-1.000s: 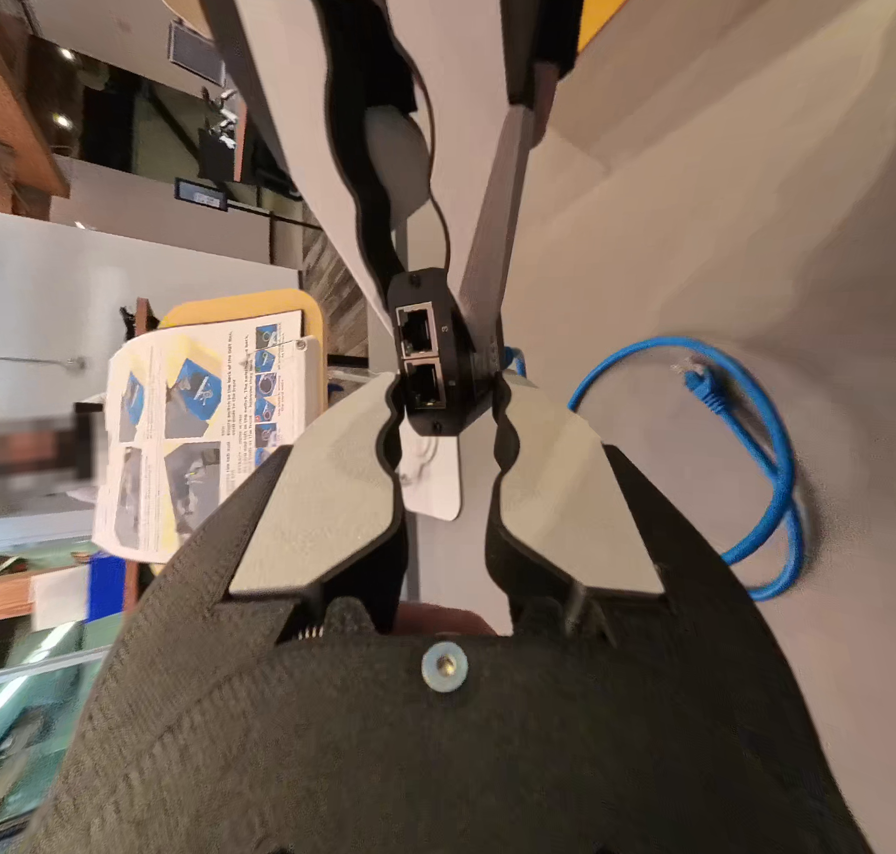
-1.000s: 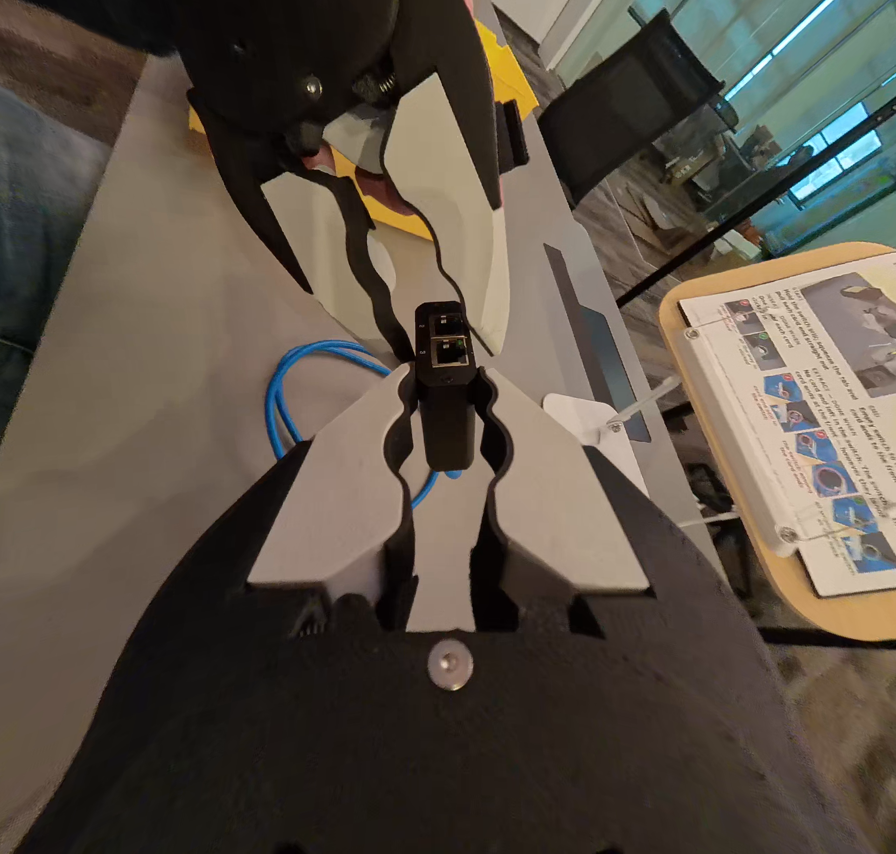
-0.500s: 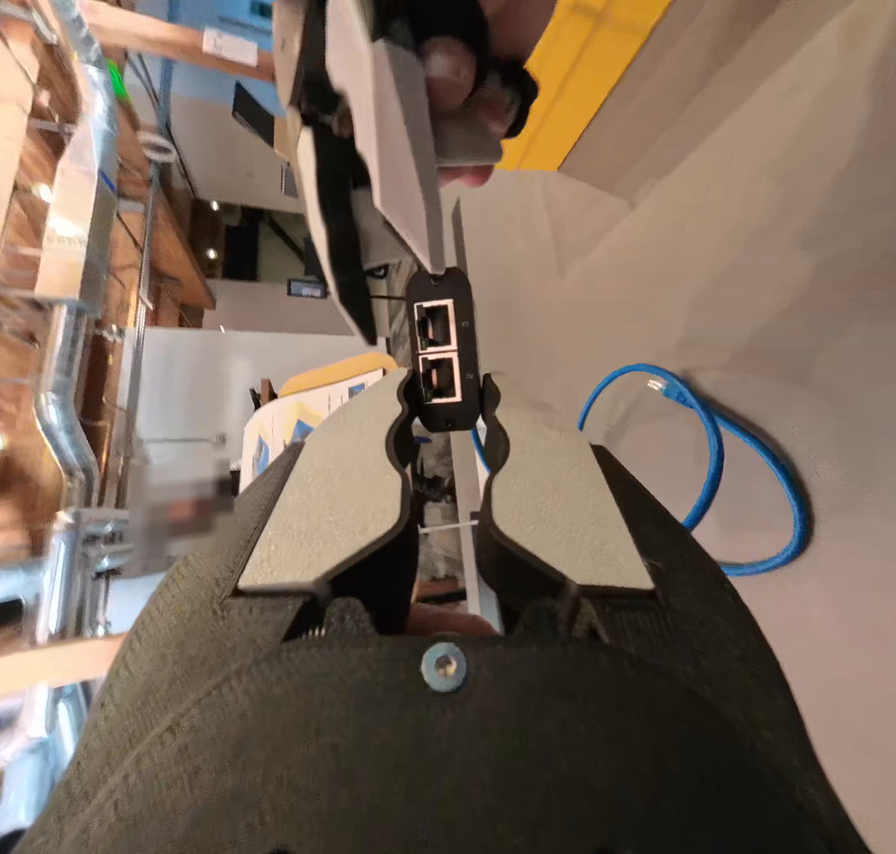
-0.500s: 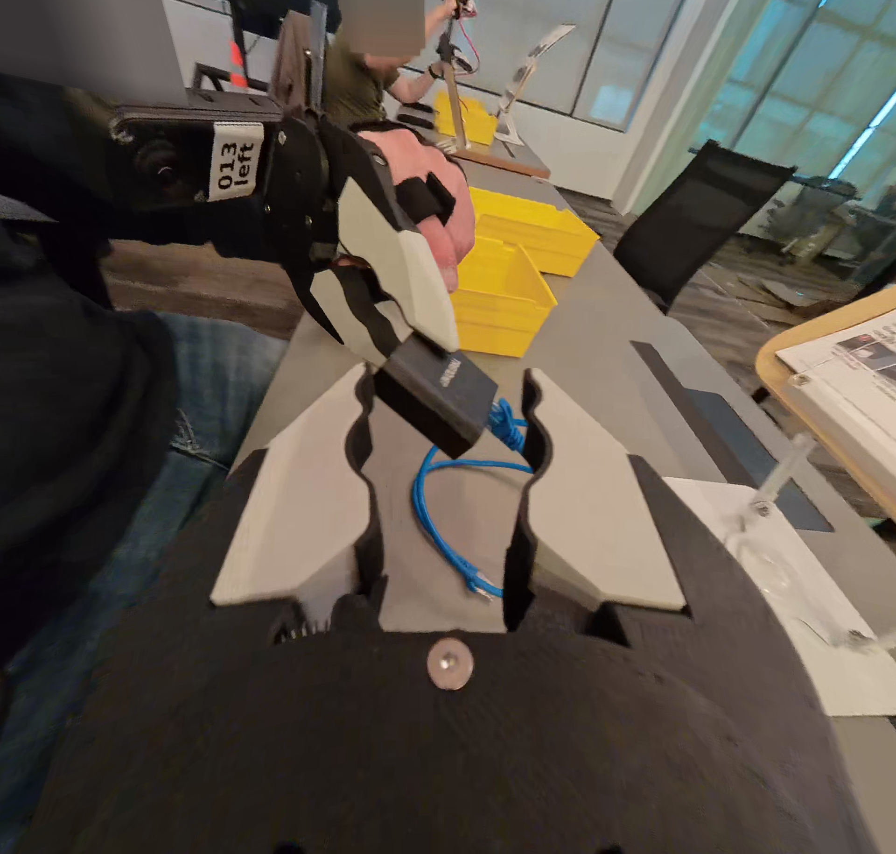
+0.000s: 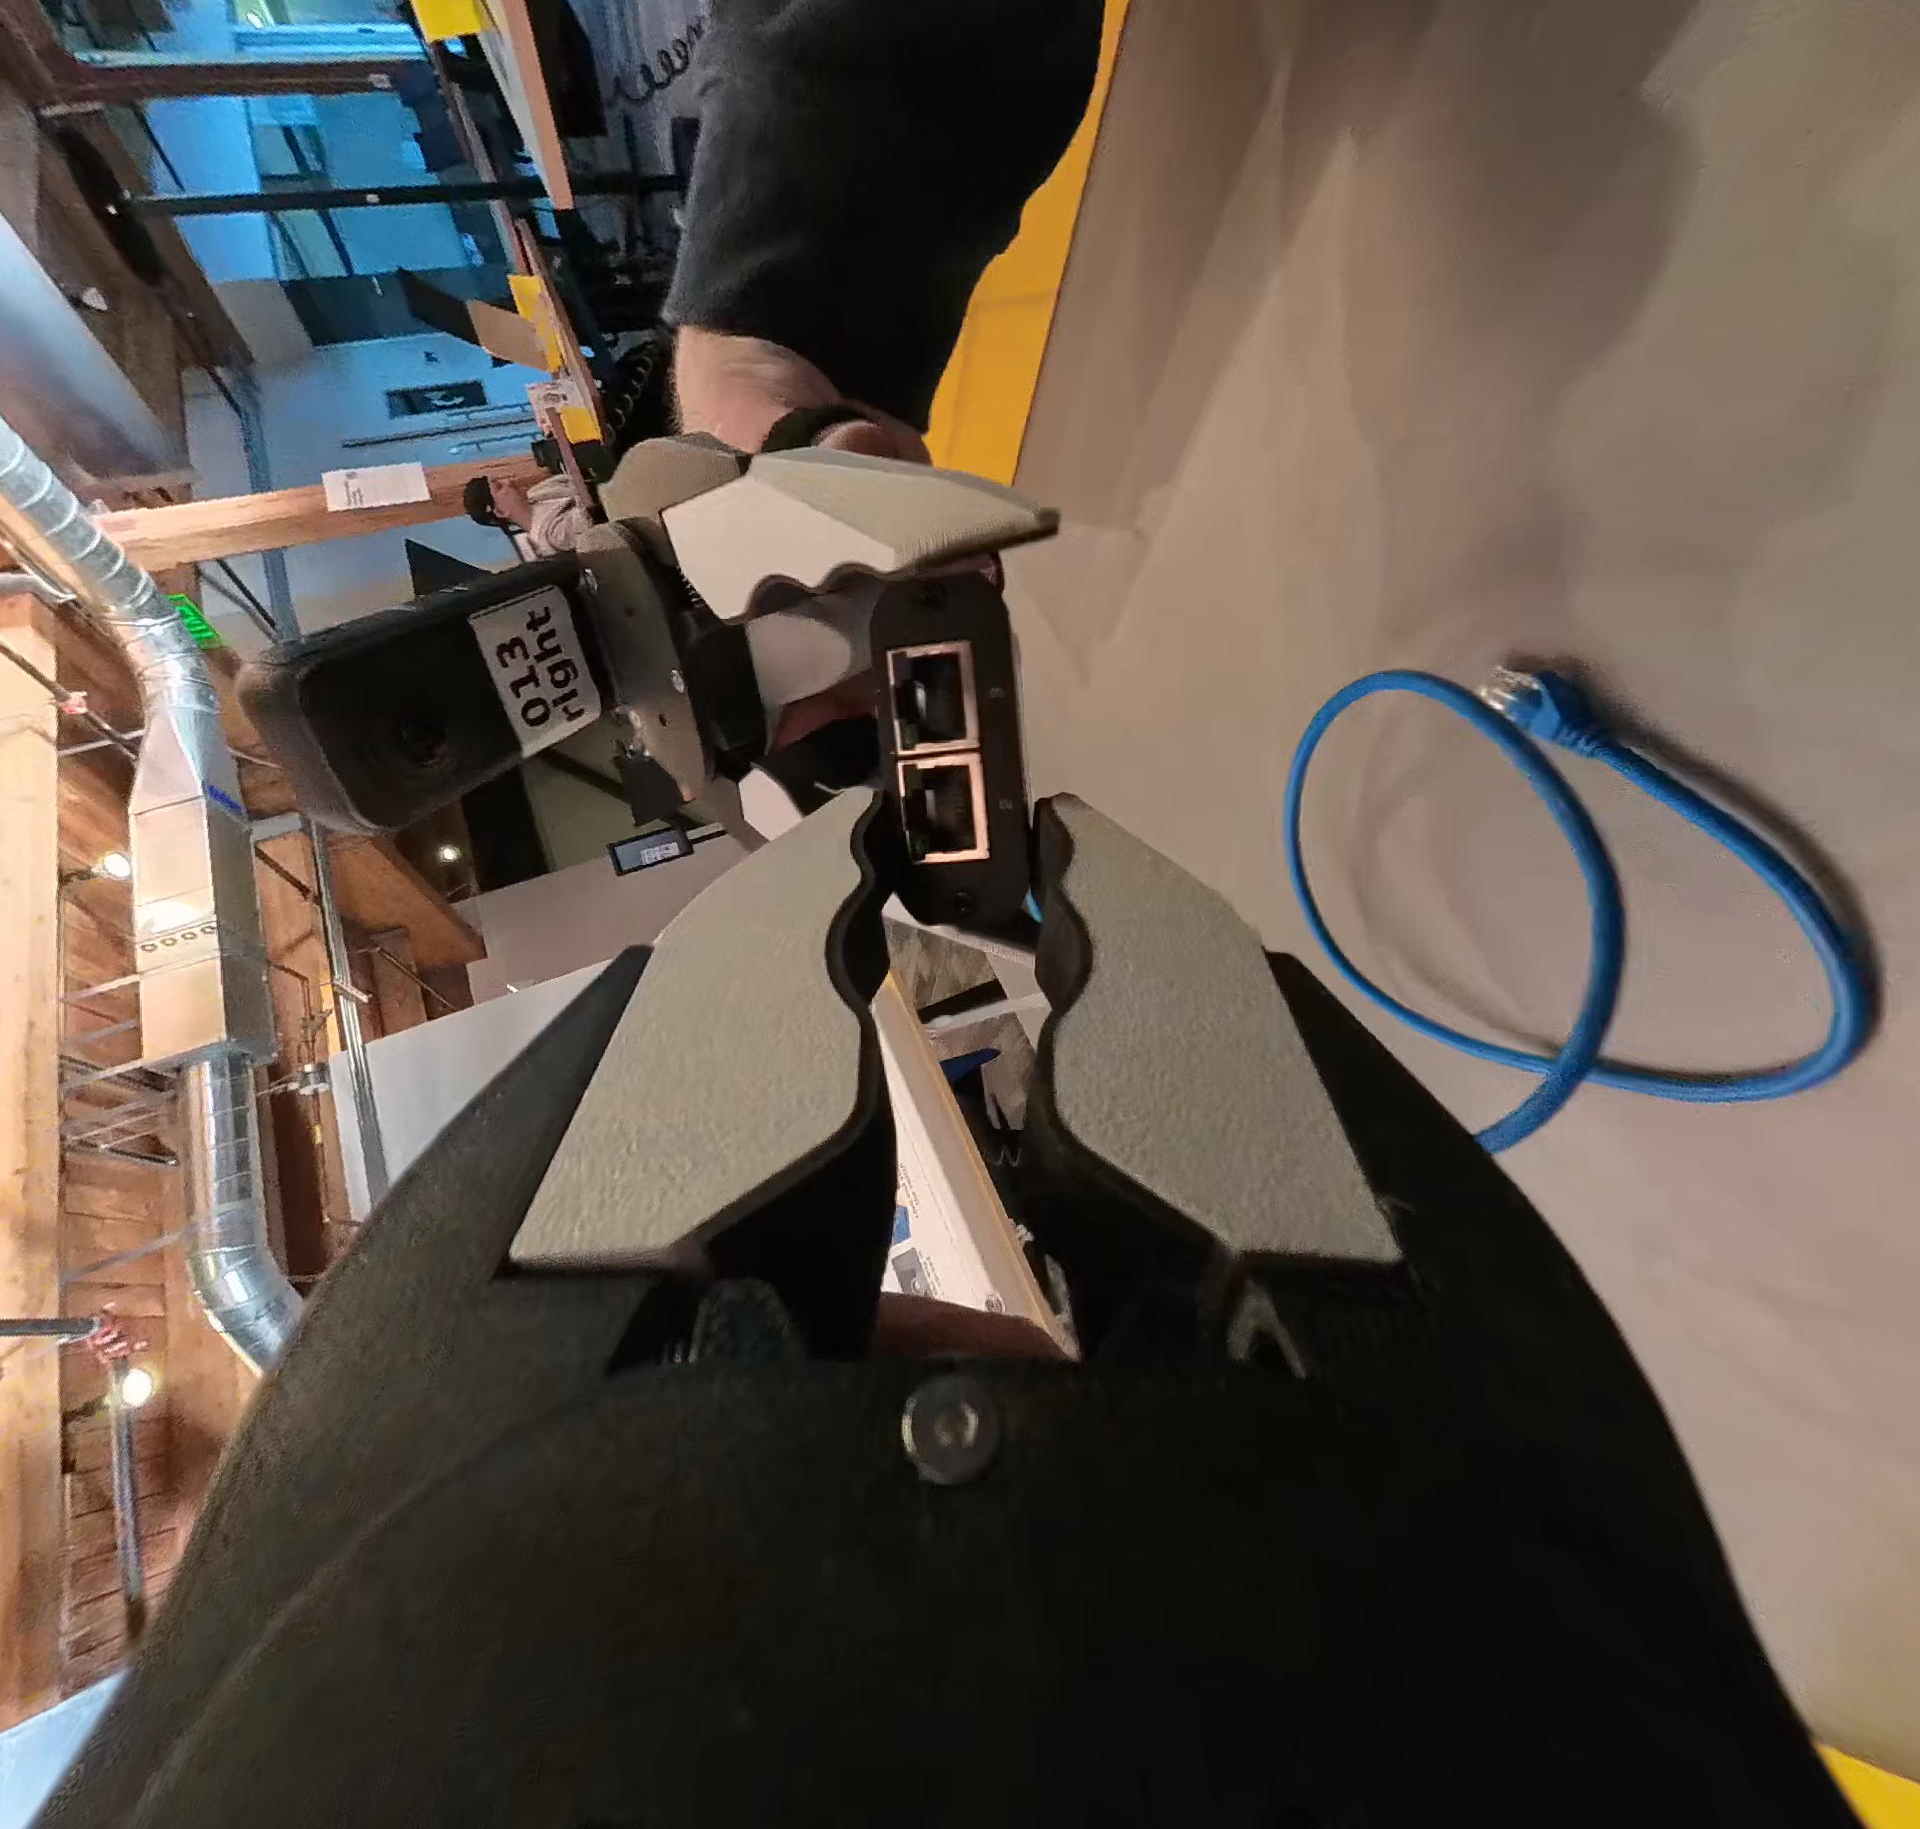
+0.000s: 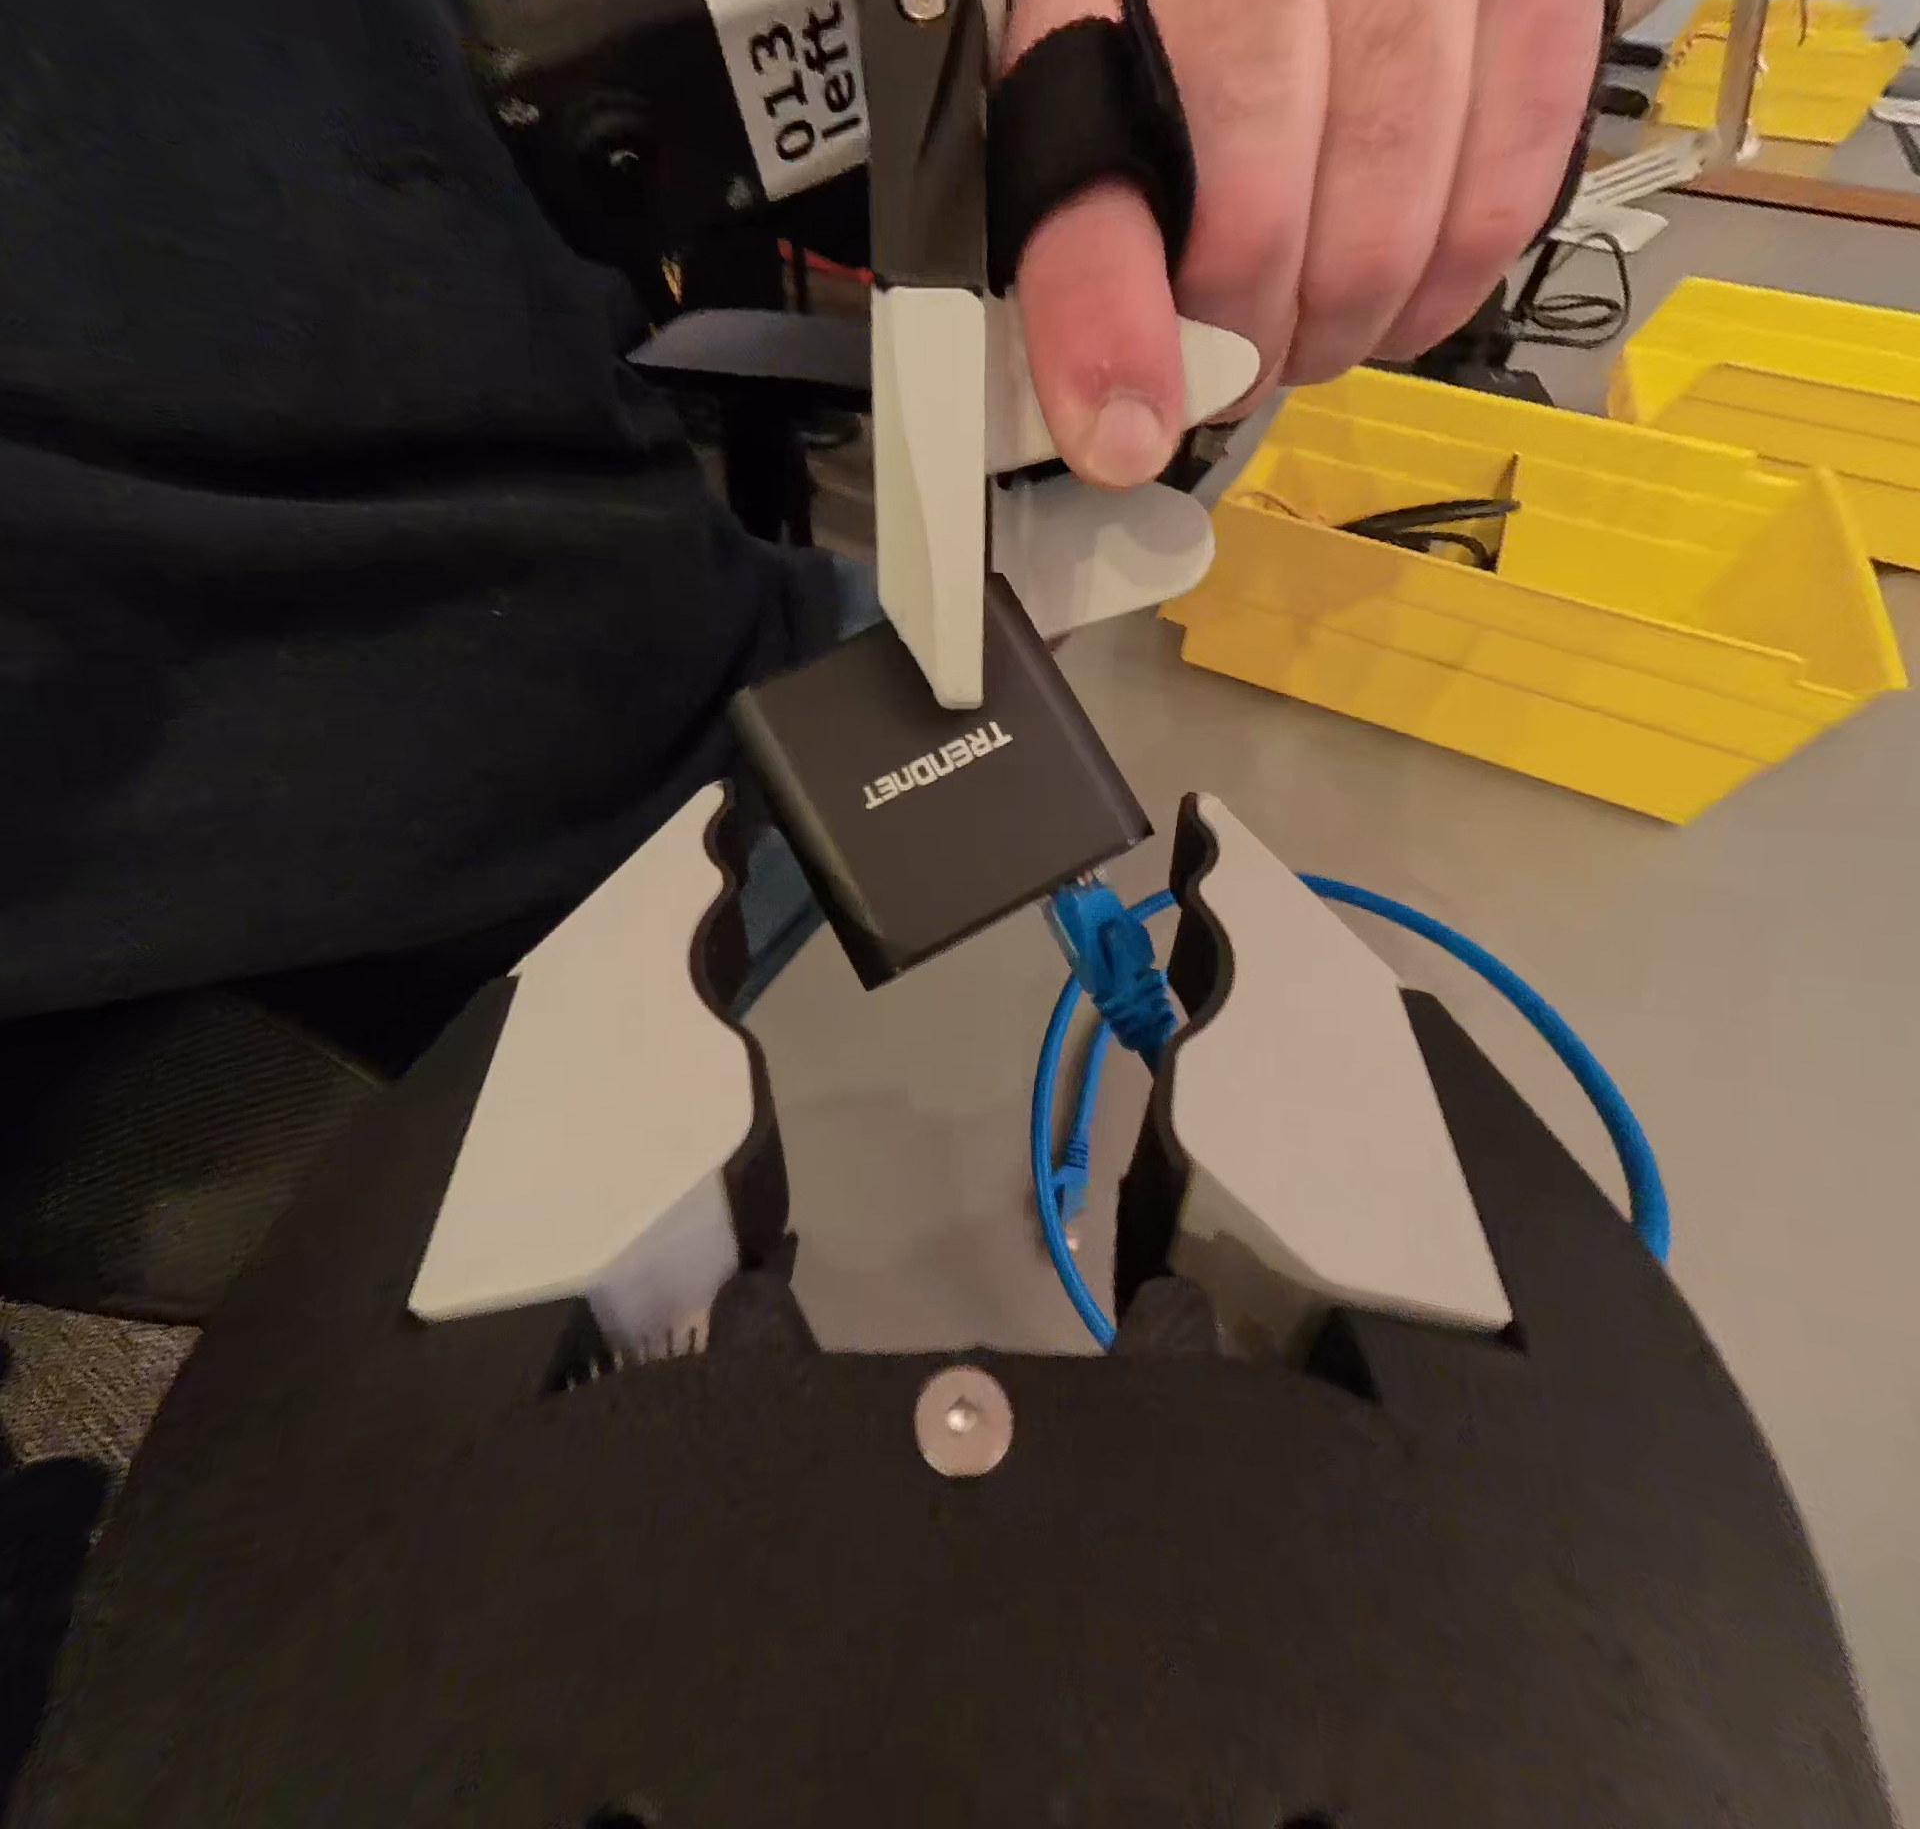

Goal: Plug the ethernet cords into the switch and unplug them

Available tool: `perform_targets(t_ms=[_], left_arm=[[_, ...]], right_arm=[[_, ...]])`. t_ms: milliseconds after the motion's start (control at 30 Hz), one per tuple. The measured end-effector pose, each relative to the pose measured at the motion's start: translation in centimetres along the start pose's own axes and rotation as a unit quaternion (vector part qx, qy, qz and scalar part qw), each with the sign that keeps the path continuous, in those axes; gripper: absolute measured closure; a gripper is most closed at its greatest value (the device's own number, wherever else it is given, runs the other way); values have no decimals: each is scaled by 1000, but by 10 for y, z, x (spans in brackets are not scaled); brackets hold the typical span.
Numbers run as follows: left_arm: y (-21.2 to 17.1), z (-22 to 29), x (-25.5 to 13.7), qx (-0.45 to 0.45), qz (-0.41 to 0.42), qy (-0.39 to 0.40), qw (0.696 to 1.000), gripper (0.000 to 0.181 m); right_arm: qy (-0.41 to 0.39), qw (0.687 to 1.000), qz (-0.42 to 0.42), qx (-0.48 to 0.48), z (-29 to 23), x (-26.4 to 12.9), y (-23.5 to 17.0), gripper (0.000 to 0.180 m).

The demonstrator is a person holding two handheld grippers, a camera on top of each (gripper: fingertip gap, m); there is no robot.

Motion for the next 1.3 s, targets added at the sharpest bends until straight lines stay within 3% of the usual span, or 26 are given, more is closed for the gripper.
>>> perform_targets(t_ms=[200,333,367,500,667,767,867,1000,1167,1300], left_arm=[[4,4,2,27,-2,-23,999,156],[9,-5,1,36,11,-24,999,156],[10,-6,0,40,12,-23,999,156],[5,-6,-2,5,17,-4,1000,156],[-16,16,8,-56,-23,14,998,156],[-24,21,10,-115,-50,24,992,136],[-27,25,8,-145,-68,41,986,134],[-17,36,14,-128,-86,35,987,127],[-10,50,28,-89,-101,50,990,155],[-8,49,24,-93,-68,60,992,156]], right_arm=[[-41,990,-120,-61,-1,13,1,94],[17,981,-186,-58,-4,26,2,96],[45,980,-186,-54,-6,28,2,105],[76,991,-109,-18,-2,26,-1,106],[-6,989,-148,24,9,26,-13,107],[-31,987,-152,47,12,24,-18,107],[-57,985,-146,66,16,21,-23,108],[-77,978,-165,99,21,26,-31,108],[-73,975,-182,101,20,40,-33,107],[-51,980,-164,100,15,42,-32,107]])
Point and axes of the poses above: each gripper's, where its closed fingertips meet, x out along the fingers, y out of its top, z = x × y across the jaws, the point moved 10 cm from there along -x, back along the fingers, and after that the axes turned 3 degrees about z, right-handed, at the moved point
